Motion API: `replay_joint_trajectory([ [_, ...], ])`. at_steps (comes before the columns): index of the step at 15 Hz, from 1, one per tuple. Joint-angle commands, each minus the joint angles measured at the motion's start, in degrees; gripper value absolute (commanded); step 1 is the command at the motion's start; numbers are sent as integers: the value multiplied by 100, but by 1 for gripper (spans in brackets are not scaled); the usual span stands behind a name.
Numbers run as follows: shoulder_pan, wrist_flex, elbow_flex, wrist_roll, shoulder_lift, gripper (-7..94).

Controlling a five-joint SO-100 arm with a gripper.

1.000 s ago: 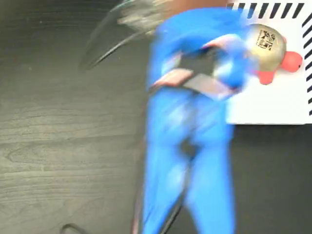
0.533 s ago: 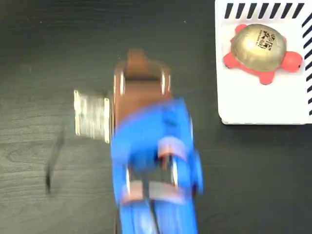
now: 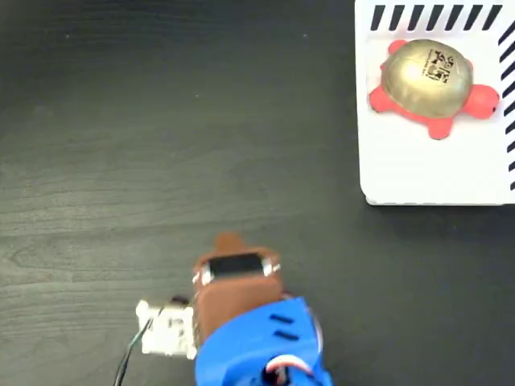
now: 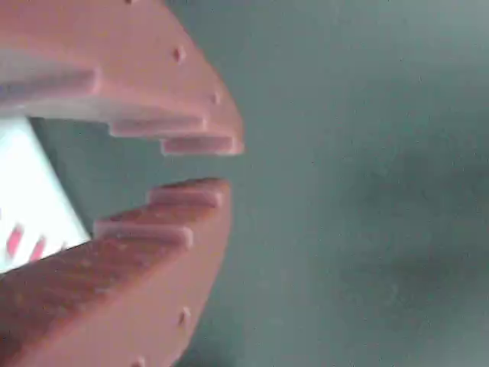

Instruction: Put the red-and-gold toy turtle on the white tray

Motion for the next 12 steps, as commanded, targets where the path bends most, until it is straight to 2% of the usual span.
replay_joint_trajectory([
  [1, -18, 475, 9, 123, 615, 0],
  [3, -70, 861, 0, 114, 712, 0],
  [5, -44, 967, -9, 53, 747, 0],
  [12, -9, 976, -18, 35, 747, 0],
])
